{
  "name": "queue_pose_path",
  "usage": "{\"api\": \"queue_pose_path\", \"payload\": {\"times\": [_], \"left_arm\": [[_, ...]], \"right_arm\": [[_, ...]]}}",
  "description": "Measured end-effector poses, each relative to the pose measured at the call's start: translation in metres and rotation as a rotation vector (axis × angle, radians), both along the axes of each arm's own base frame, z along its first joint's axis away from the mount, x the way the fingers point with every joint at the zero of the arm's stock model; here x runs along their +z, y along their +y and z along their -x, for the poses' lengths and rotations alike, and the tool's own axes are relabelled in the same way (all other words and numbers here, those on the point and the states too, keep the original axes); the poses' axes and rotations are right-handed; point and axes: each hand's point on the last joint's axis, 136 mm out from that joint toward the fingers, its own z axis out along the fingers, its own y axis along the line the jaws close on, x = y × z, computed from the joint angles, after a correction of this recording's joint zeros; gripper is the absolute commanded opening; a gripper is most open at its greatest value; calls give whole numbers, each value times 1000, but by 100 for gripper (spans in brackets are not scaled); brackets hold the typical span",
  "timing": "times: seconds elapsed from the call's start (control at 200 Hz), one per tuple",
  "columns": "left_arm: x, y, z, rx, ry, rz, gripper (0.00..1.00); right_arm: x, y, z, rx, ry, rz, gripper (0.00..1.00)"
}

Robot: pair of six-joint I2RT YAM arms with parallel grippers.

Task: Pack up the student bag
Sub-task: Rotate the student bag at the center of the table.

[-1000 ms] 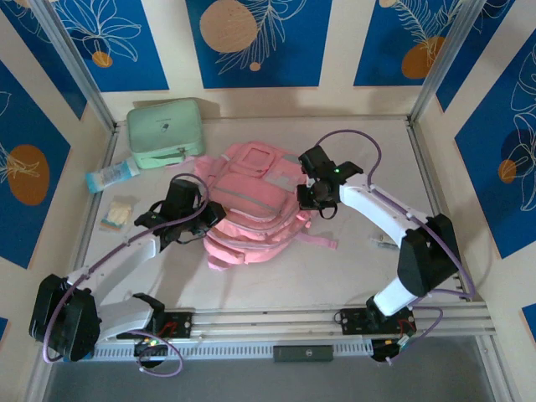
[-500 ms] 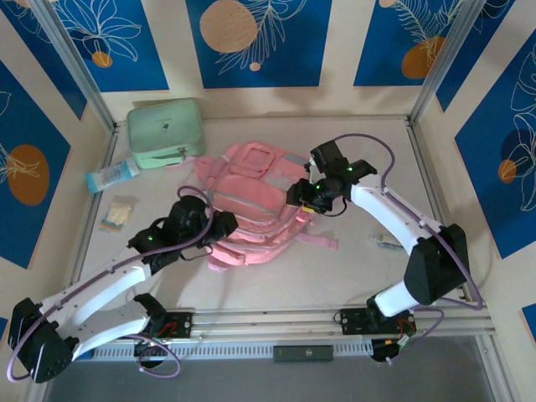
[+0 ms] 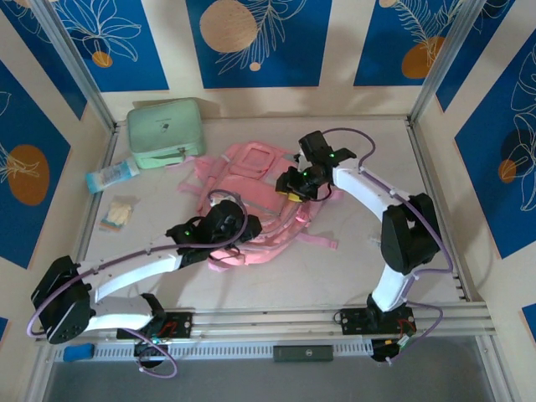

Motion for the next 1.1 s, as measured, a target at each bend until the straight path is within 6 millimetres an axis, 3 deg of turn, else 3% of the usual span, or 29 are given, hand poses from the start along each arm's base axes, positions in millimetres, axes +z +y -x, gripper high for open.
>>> {"api": "queue_pose_path", "payload": {"times": [0.11, 0.27, 0.445, 0.68, 0.89, 0.995, 1.1], "left_arm": [[-5, 3, -5, 26, -9, -25, 30], [-6, 12, -14, 91, -28, -44, 31], [-7, 16, -29, 131, -45, -38, 31], [-20, 9, -53, 110, -44, -100, 31], [-8, 7, -91, 85, -86, -114, 36], [4, 10, -102, 57, -125, -115, 39], [14, 16, -101, 32, -153, -123, 43]], "right_arm": [[-10, 3, -5, 0, 18, 9, 39], [-14, 4, -5, 11, 19, 13, 14], [-9, 4, -6, 8, -10, -5, 0], [4, -5, -6, -38, -76, -43, 0], [12, -22, 5, -172, -98, -21, 0], [13, -18, 22, -220, -82, -20, 0], [15, -9, 31, -240, -61, -31, 0]]}}
